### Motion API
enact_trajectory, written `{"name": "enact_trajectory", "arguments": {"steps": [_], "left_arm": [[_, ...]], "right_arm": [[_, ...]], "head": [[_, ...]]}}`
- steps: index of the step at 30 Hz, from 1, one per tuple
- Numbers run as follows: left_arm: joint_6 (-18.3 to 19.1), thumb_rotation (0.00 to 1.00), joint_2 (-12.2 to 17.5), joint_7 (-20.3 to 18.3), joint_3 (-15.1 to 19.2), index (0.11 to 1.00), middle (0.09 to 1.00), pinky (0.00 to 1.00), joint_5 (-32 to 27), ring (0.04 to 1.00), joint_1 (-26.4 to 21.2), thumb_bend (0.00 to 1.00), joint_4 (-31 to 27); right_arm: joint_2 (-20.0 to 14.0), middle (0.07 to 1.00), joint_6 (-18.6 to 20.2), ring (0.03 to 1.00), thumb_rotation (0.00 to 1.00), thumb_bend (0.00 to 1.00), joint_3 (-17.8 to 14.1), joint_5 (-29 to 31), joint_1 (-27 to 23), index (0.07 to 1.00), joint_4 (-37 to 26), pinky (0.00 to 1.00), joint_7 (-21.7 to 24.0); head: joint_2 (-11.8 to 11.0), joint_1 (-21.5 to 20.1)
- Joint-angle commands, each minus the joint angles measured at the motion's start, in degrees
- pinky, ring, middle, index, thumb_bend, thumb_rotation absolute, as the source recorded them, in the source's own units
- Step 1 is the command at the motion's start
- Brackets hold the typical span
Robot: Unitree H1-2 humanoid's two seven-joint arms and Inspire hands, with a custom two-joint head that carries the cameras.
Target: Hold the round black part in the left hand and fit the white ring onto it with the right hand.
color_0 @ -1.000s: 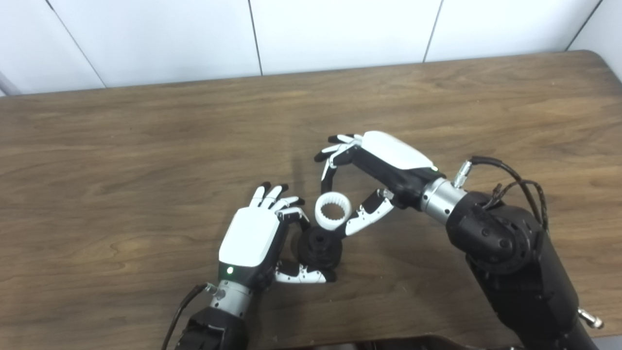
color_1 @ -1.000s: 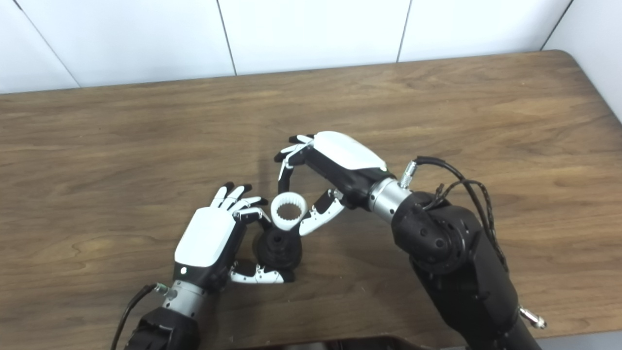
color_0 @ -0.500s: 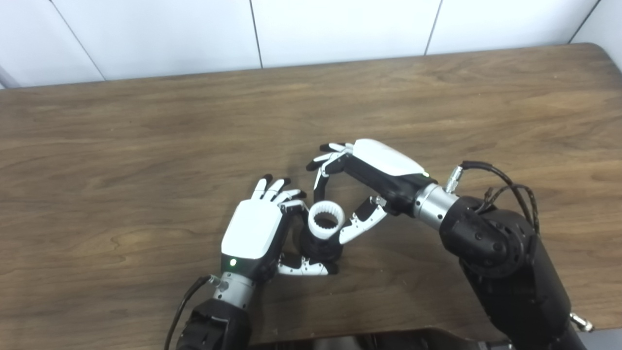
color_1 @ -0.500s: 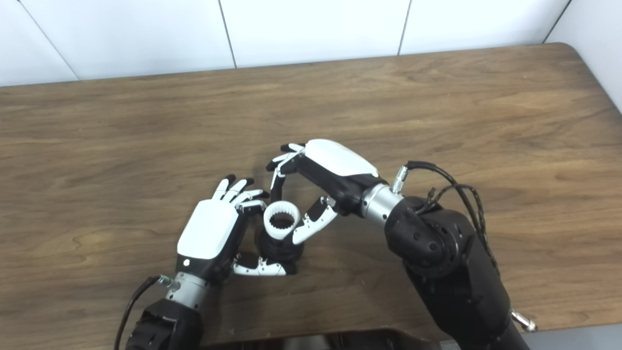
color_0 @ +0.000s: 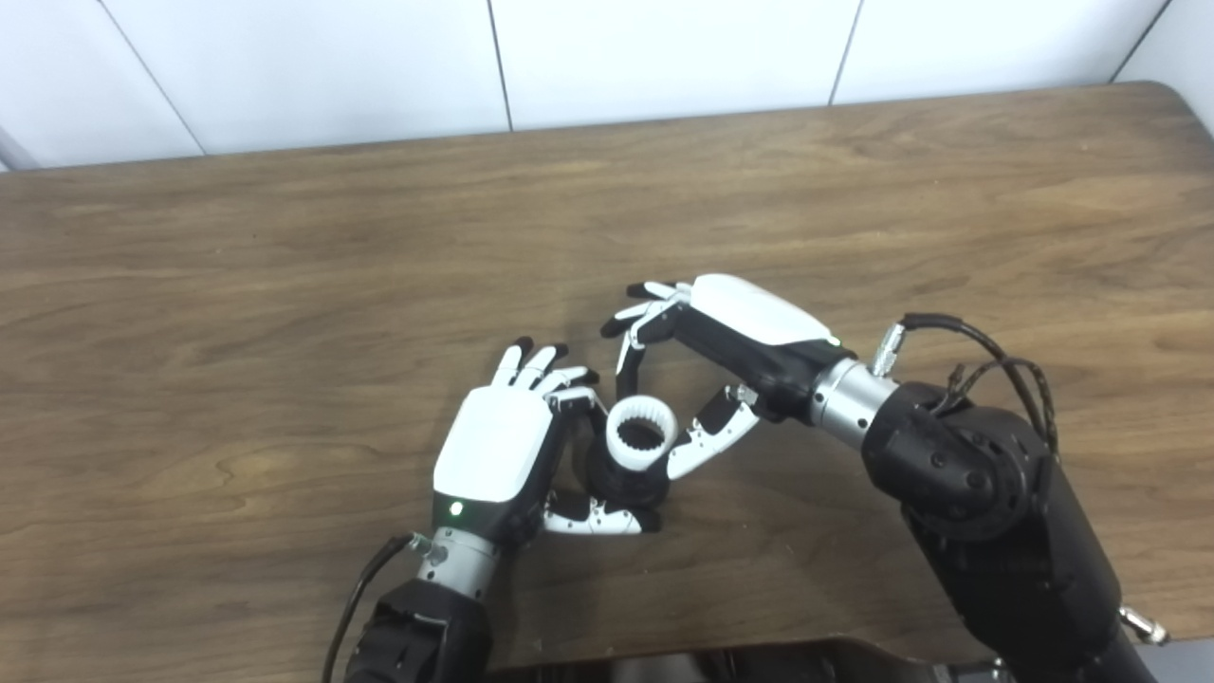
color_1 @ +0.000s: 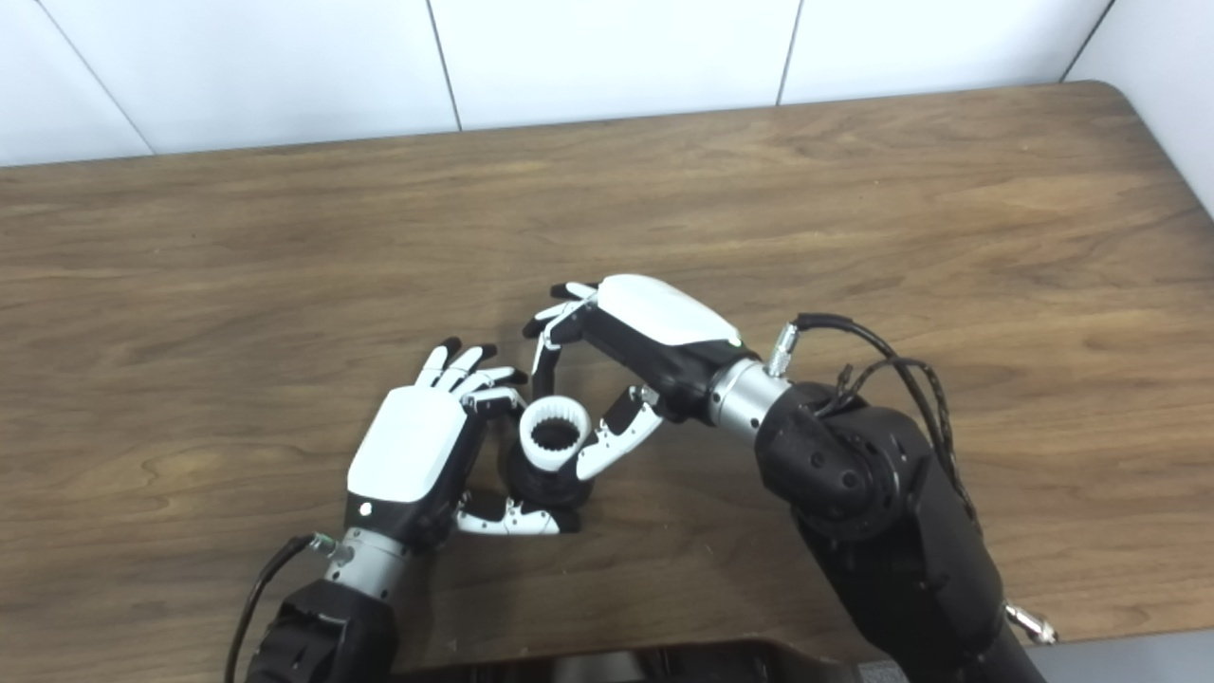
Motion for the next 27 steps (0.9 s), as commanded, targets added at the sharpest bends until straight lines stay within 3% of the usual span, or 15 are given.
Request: {"name": "enact_trajectory", "arguments": {"steps": [1,27], "left_arm": [[0.1,0.05,-0.6,0.1,-0.2,0.484,0.793,1.0,0.8,0.92,-1.0,0.52,-0.6],[0.6,0.05,-1.2,0.7,-1.0,0.484,0.793,1.0,1.3,0.923,-1.3,0.52,-0.9]], "right_arm": [[-0.4,0.837,-1.2,0.973,0.13,0.52,-0.1,-0.2,-1.3,0.484,-1.2,1.0,-0.7],[-0.1,0.838,-3.8,0.973,0.13,0.52,1.3,-1.0,-0.6,0.484,1.3,1.0,-2.8]], "head": [[0.0,-0.1],[-0.2,-0.4]]}}
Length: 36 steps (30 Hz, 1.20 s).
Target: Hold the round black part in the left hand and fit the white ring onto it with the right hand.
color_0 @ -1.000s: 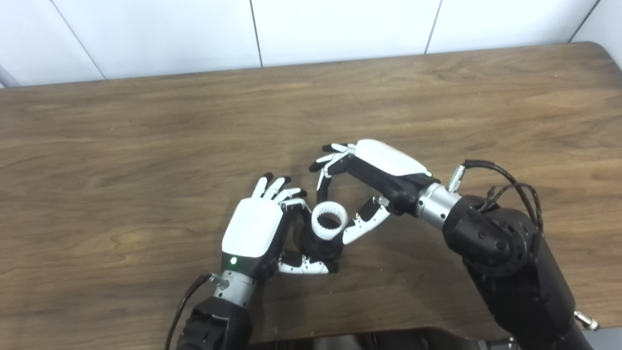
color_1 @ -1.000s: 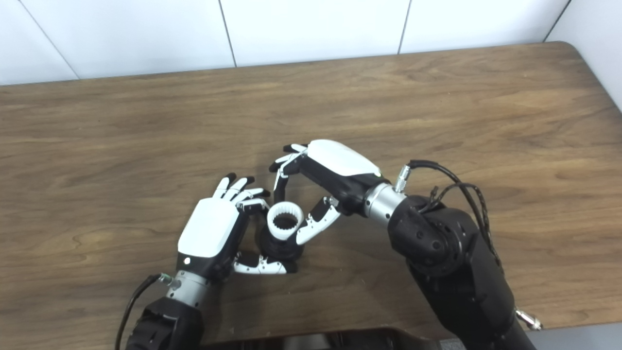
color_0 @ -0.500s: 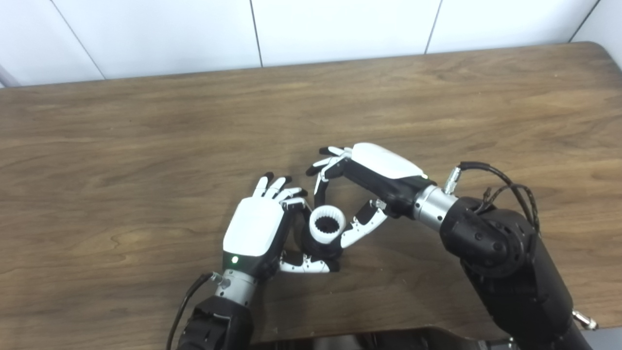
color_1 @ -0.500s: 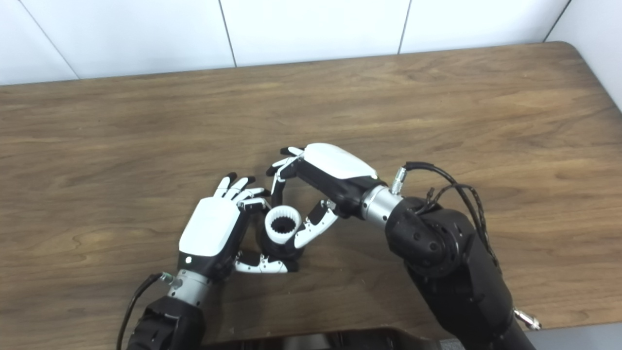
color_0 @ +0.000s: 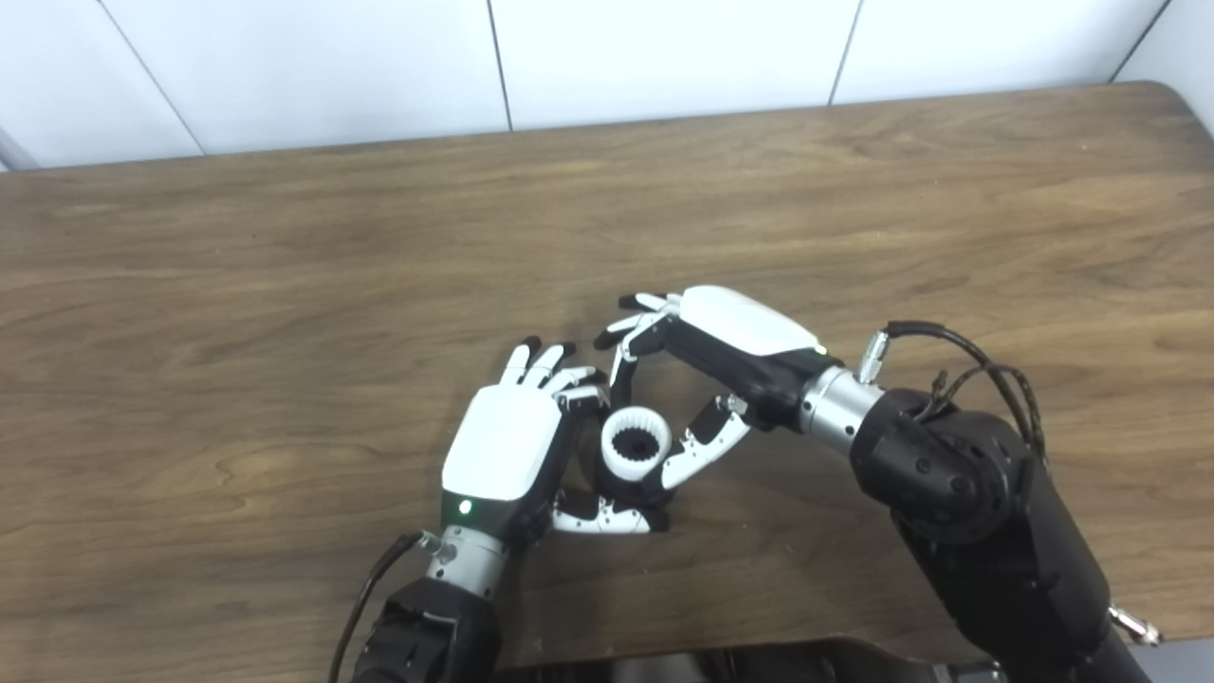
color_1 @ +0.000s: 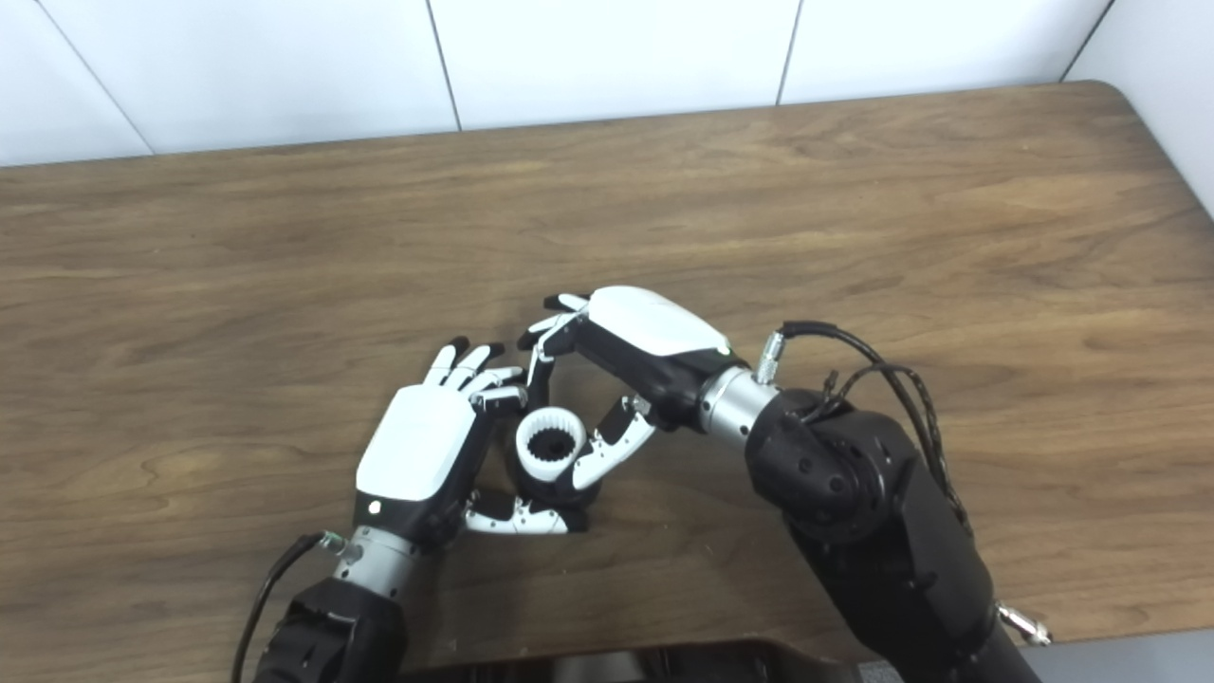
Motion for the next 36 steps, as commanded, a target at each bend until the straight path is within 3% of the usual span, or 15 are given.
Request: {"name": "enact_trajectory", "arguments": {"steps": [1,36], "left_arm": [[-0.2,0.05,-0.7,0.8,-0.1,0.484,0.793,1.0,0.8,0.924,-1.0,0.52,-0.9],[-0.2,0.06,-0.7,0.4,0.0,0.484,0.791,1.0,1.0,0.922,-0.8,0.52,-1.9]], "right_arm": [[0.0,0.837,-1.6,0.973,0.13,0.52,-0.1,-0.5,-1.0,0.484,-0.7,1.0,-1.5],[-1.2,0.835,-2.4,0.97,0.13,0.52,-0.5,-0.3,0.6,0.484,0.8,1.0,-2.8]], "head": [[0.0,0.0],[0.2,-0.7]]}}
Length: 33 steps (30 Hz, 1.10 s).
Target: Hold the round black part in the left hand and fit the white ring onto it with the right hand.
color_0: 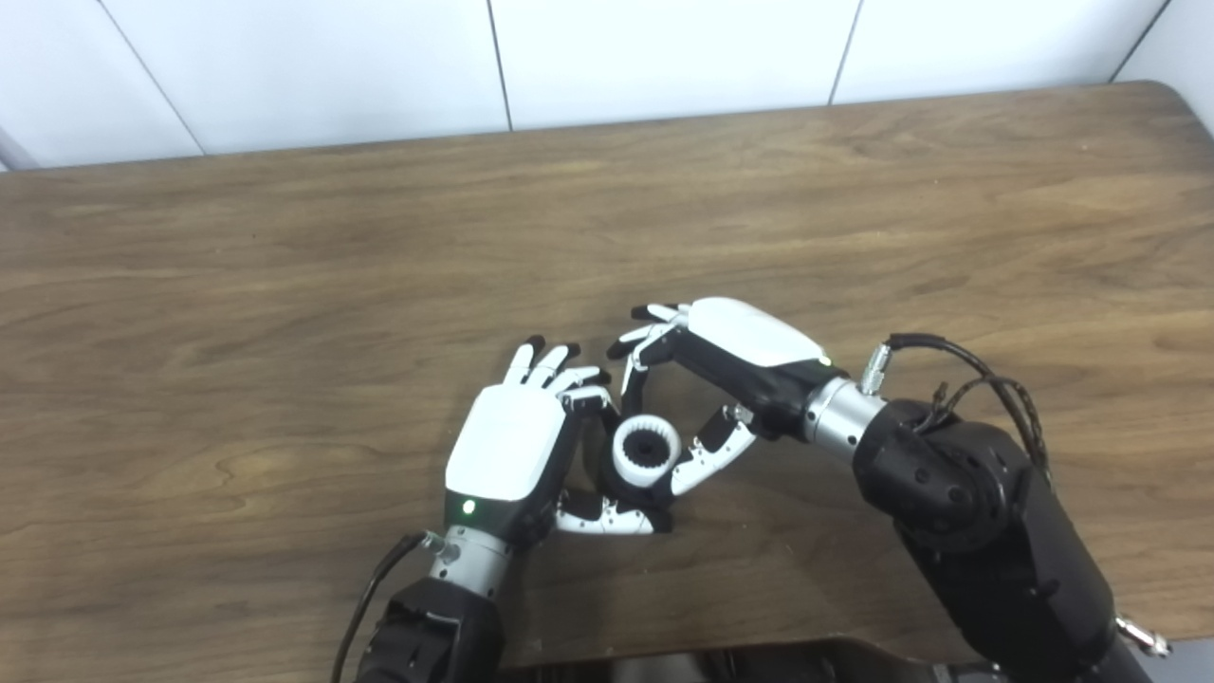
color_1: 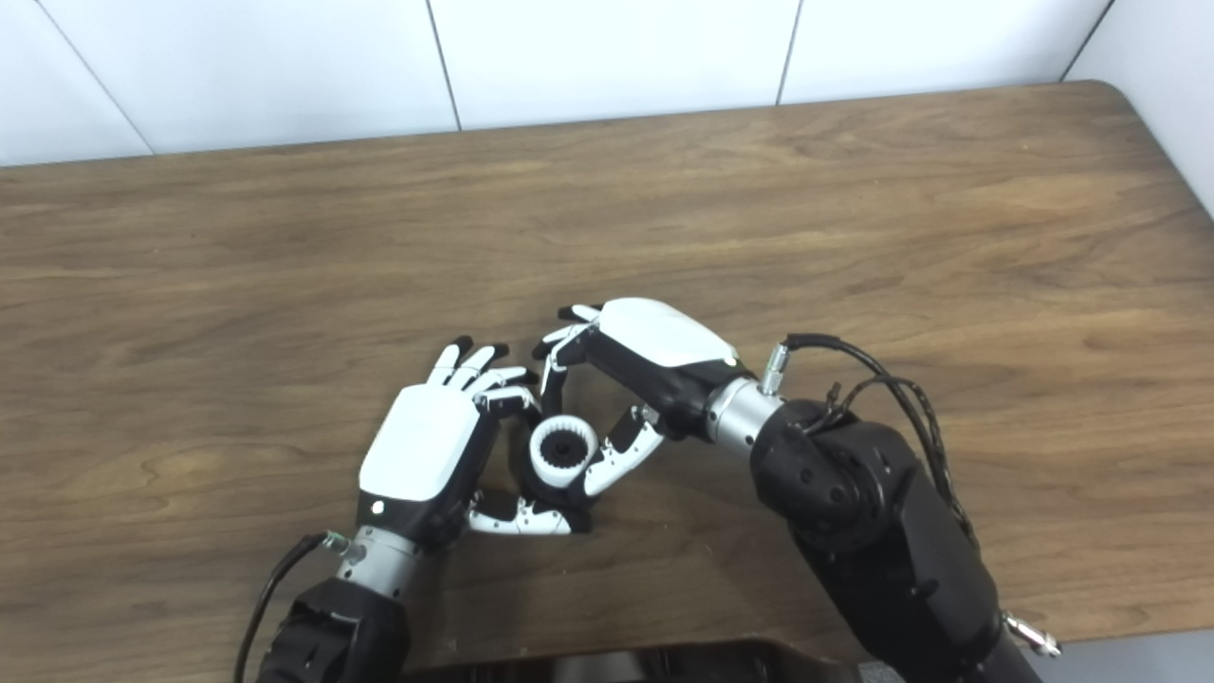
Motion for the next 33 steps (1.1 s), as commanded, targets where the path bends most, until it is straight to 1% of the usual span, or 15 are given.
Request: {"name": "enact_trajectory", "arguments": {"steps": [1,10,16,22,23,24,25,27,30,33], "left_arm": [[-0.2,0.05,-0.4,0.5,0.2,0.484,0.792,1.0,0.7,0.922,-0.8,0.52,-1.6],[-0.1,0.05,-0.8,0.8,0.0,0.484,0.79,1.0,0.8,0.921,-0.9,0.52,-1.4],[-0.3,0.05,-0.9,1.0,0.0,0.484,0.79,1.0,0.8,0.919,-1.0,0.52,-1.2],[-0.3,0.05,-0.9,0.9,-0.1,0.484,0.789,1.0,0.9,0.922,-1.0,0.52,-1.3],[-0.2,0.05,-0.9,0.9,-0.1,0.484,0.789,1.0,0.9,0.922,-1.0,0.52,-1.3],[-0.2,0.05,-0.9,0.9,-0.1,0.484,0.789,1.0,0.9,0.923,-1.0,0.52,-1.3],[-0.2,0.05,-1.0,0.9,-0.1,0.484,0.789,1.0,0.9,0.922,-1.0,0.52,-1.3],[-0.2,0.05,-1.0,0.9,0.0,0.484,0.788,1.0,0.9,0.921,-1.0,0.52,-1.3],[-0.2,0.05,-0.9,0.9,-0.1,0.484,0.788,1.0,0.9,0.922,-1.0,0.52,-1.4],[-0.3,0.05,-0.9,0.9,0.0,0.484,0.789,1.0,0.8,0.924,-1.0,0.52,-1.4]], "right_arm": [[-0.1,0.835,-1.1,0.971,0.13,0.52,-0.5,0.0,-1.0,0.484,-0.7,1.0,-1.0],[0.2,0.833,-2.3,0.97,0.13,0.52,-0.5,0.5,-0.5,0.484,0.6,1.0,-2.7],[0.4,0.831,-2.8,0.963,0.13,0.52,-0.3,-0.3,-0.5,0.488,0.4,1.0,-3.3],[0.4,0.851,-2.4,0.974,0.15,0.53,-0.4,-0.7,-0.6,0.491,0.2,1.0,-3.1],[0.3,0.852,-2.5,0.975,0.16,0.73,-0.4,-0.8,-0.6,0.545,0.2,1.0,-3.2],[0.3,0.857,-2.6,0.976,0.19,0.88,-0.5,-0.8,-0.6,0.584,0.1,1.0,-3.3],[0.3,0.859,-2.8,0.978,0.2,0.94,-0.6,-0.8,-0.6,0.599,0.1,1.0,-3.6],[0.3,0.862,-2.9,0.98,0.22,0.99,-0.6,-1.0,-0.6,0.613,0.1,1.0,-3.8],[0.3,0.865,-2.9,0.984,0.23,1.0,-0.7,-1.3,-0.7,0.615,-0.1,1.0,-4.0],[0.3,0.864,-2.7,0.987,0.24,1.0,-0.9,-1.3,-0.7,0.583,-0.2,1.0,-3.9]], "head": [[0.0,-0.1],[-0.1,0.1],[-0.3,0.0],[-0.3,0.1],[-0.3,0.1],[-0.3,0.1],[-0.3,0.1],[-0.3,0.1],[-0.2,-0.1],[-0.2,-0.1]]}}
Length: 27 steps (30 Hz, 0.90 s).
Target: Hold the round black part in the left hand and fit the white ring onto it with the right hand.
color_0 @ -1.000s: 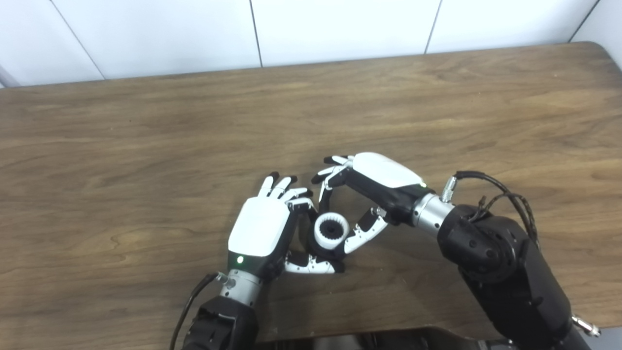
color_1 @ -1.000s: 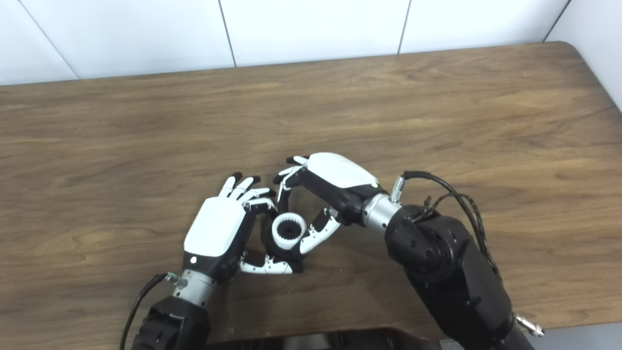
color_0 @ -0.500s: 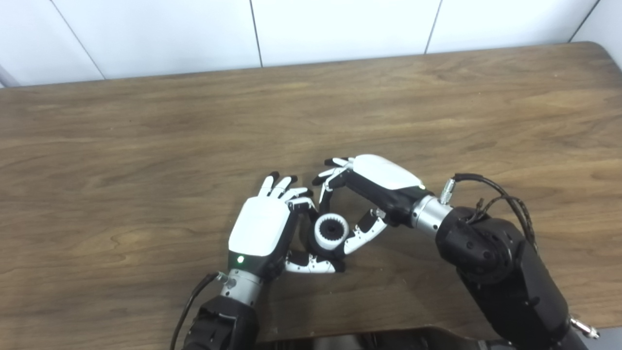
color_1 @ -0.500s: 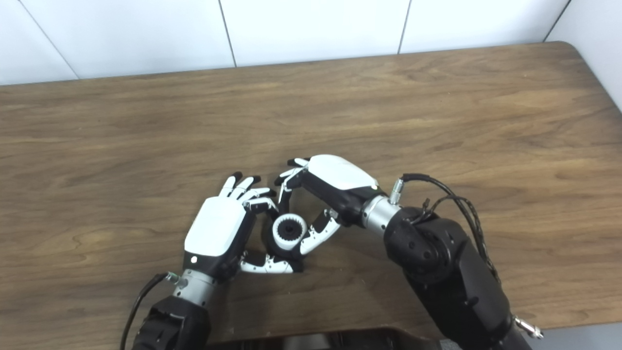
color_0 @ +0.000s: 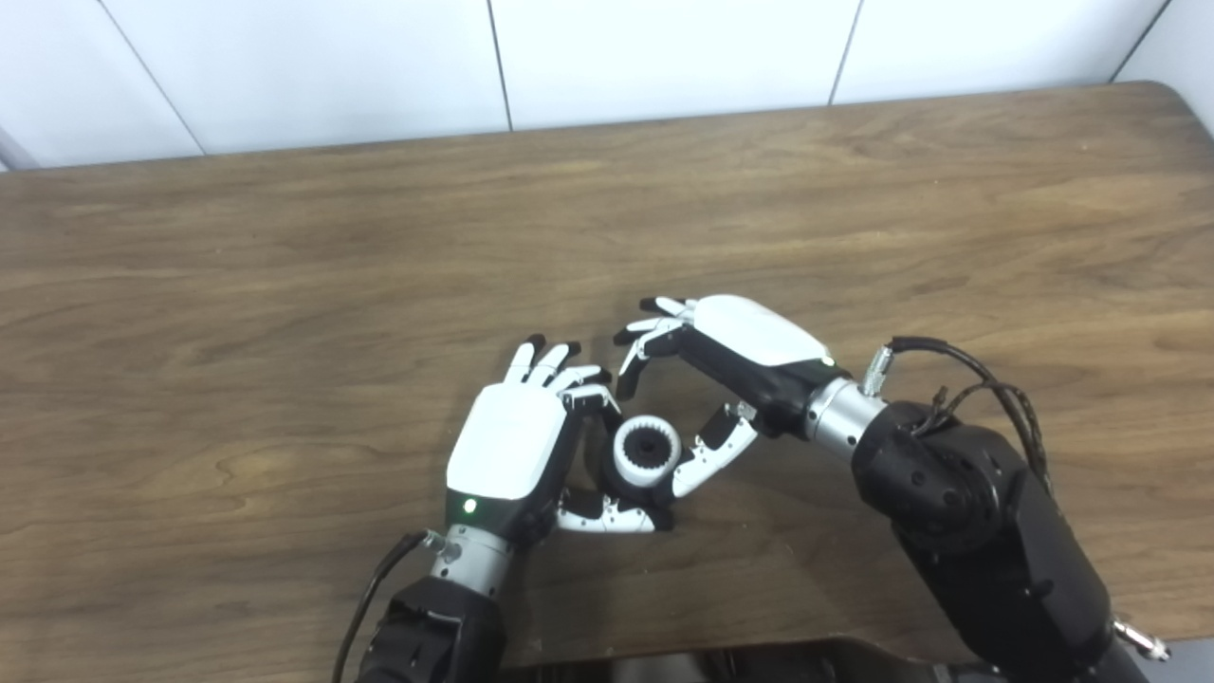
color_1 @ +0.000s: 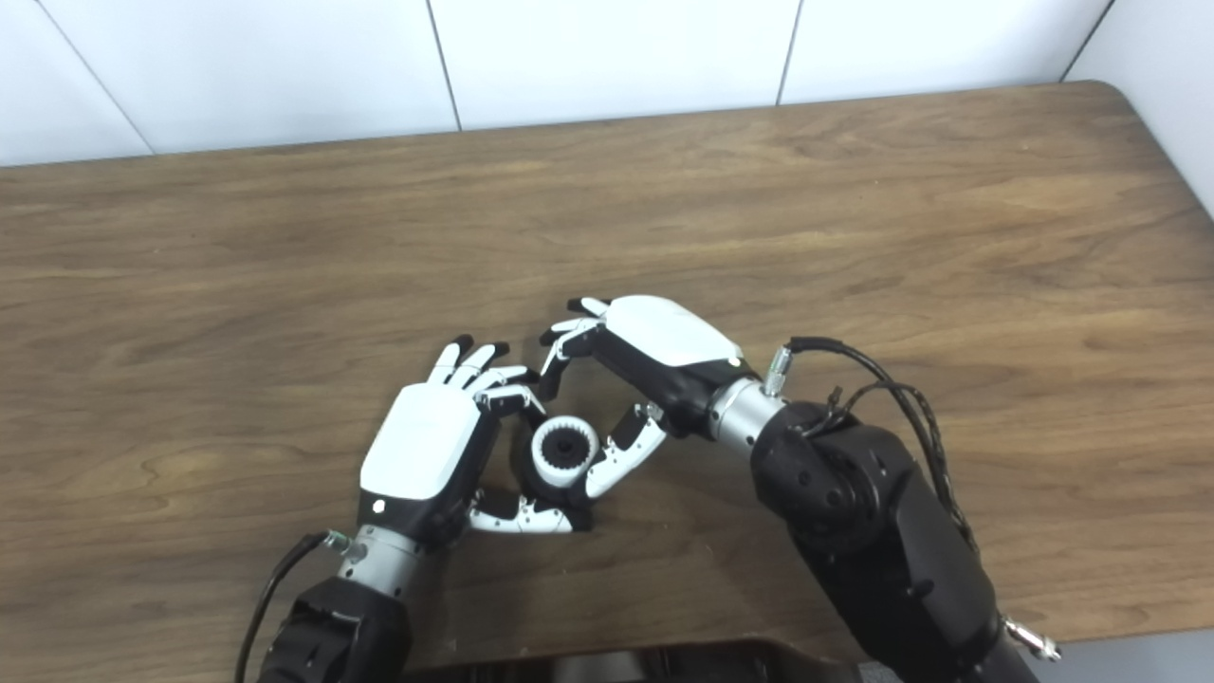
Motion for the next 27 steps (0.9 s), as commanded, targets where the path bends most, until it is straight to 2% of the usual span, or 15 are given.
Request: {"name": "enact_trajectory", "arguments": {"steps": [1,14,27], "left_arm": [[-0.3,0.05,-0.6,0.9,0.0,0.484,0.789,1.0,0.9,0.925,-1.0,0.52,-1.4],[-0.3,0.05,-0.5,0.9,0.1,0.485,0.791,1.0,1.1,0.928,-1.1,0.52,-1.3],[-0.4,0.05,-0.2,1.3,0.7,0.485,0.792,1.0,0.4,0.925,-1.4,0.52,-0.6]], "right_arm": [[0.2,0.862,-1.6,0.985,0.23,1.0,-0.7,-0.1,-1.3,0.569,-1.6,1.0,-1.4],[-0.1,0.852,-0.8,0.981,0.2,1.0,-1.8,0.9,-1.6,0.53,-2.3,1.0,-0.6],[-3.6,0.846,1.0,0.98,0.2,1.0,-7.3,2.0,-3.4,0.613,-5.4,1.0,1.1]], "head": [[0.0,-0.1],[0.2,-0.3],[-0.8,-0.5]]}}
